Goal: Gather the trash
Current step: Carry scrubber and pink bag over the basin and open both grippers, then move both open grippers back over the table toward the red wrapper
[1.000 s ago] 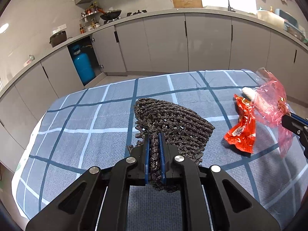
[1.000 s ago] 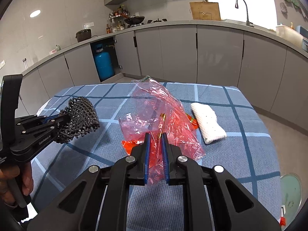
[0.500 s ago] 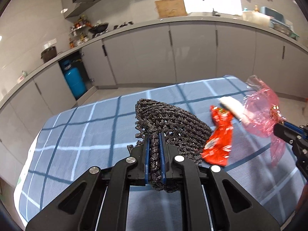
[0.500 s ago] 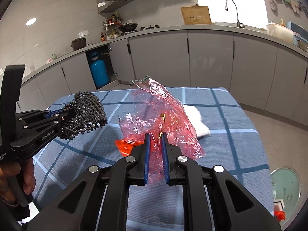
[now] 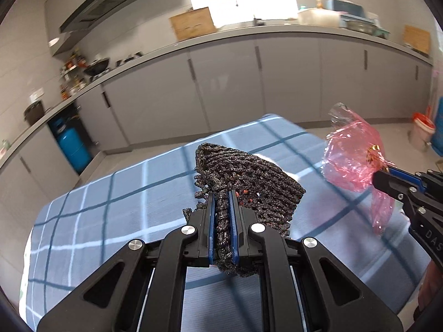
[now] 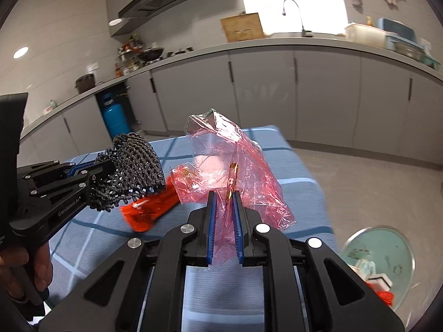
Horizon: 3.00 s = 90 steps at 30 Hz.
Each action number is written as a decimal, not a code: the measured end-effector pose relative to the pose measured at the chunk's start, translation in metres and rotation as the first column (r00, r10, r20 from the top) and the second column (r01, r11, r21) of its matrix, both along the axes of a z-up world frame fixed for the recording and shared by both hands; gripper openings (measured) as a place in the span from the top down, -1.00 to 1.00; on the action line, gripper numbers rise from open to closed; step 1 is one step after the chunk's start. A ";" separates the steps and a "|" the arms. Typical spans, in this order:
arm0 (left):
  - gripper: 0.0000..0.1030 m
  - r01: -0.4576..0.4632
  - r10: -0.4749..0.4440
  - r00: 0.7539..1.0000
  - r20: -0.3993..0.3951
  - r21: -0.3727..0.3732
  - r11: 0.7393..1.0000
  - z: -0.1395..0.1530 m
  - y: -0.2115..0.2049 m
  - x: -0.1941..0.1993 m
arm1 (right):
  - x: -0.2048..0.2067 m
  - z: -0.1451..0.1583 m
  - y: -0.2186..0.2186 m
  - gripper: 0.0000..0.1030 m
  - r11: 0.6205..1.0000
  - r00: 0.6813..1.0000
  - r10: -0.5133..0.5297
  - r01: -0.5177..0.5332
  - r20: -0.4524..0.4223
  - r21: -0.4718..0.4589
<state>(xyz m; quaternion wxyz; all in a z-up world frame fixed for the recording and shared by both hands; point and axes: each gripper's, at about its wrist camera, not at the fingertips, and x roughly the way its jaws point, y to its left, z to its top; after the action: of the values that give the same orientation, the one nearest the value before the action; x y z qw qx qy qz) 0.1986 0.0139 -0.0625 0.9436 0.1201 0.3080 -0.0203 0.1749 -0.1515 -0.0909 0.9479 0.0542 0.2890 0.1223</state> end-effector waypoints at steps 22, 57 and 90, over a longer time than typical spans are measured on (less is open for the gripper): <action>0.80 0.372 -0.373 0.926 -0.055 -0.027 0.928 -0.034 -0.185 -0.001 | -0.023 -0.052 -0.179 0.73 0.937 0.931 -0.349 0.344 -0.108 -0.059; -0.63 0.431 -0.432 0.895 -0.107 -0.033 0.902 -0.063 -0.238 0.005 | -0.009 -0.124 -0.251 -0.25 0.917 0.894 -0.390 0.400 -0.223 0.000; -0.69 -0.021 0.026 0.985 -0.168 0.031 0.999 -0.079 0.008 0.080 | 0.021 -0.059 -0.071 -0.57 0.991 0.981 -0.131 0.133 -0.145 0.009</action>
<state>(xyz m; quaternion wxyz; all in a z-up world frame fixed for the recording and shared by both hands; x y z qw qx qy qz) 0.2781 0.0218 -0.1415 0.9125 0.1282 0.3883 -0.0149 0.1959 -0.2227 -0.1498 0.9300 0.0910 0.3515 0.0576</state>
